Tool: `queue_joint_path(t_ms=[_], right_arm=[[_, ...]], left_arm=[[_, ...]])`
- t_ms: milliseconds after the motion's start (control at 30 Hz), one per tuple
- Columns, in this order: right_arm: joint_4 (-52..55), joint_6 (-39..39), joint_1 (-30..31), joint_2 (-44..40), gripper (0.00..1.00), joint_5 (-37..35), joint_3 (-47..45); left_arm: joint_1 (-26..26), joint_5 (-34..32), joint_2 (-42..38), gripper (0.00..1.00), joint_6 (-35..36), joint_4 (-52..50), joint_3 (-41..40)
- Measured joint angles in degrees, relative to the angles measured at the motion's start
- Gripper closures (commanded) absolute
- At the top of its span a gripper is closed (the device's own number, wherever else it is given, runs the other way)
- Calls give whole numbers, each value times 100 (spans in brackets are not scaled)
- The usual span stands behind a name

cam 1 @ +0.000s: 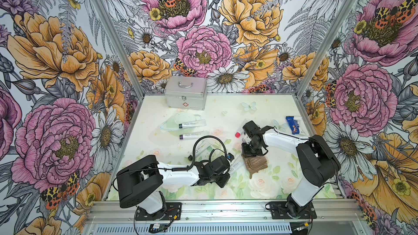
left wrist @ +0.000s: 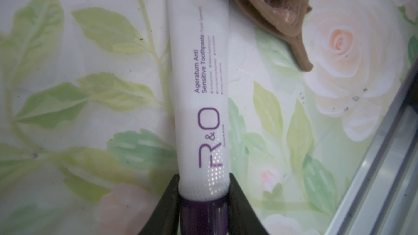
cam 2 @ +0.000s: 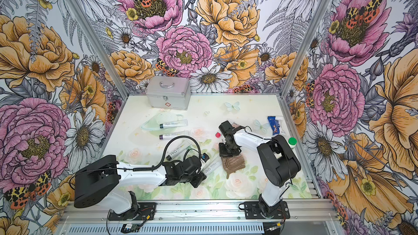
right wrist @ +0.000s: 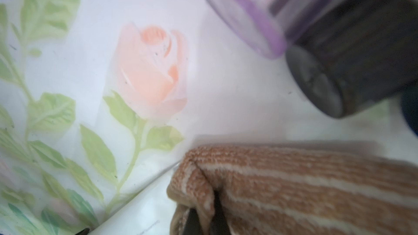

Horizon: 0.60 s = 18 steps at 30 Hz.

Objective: Wipe the surface of the toothpaste tube
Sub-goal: Wipe the dirt from the toothpaste tube.

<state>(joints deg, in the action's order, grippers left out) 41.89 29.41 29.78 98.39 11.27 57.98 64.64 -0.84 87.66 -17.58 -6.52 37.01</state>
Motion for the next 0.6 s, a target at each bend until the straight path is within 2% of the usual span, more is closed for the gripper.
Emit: queue_joint_path(t_ms=[333, 467, 600], right_arm=[[-267, 378, 826, -566, 100, 273, -431], [-339, 415, 785, -603, 100, 361, -501], [-315, 354, 487, -503, 100, 564, -463]], left_arm=[[0, 0, 0, 68, 7, -26, 0], [0, 0, 0, 68, 20, -28, 0], [2, -7, -33, 68, 15, -26, 0]])
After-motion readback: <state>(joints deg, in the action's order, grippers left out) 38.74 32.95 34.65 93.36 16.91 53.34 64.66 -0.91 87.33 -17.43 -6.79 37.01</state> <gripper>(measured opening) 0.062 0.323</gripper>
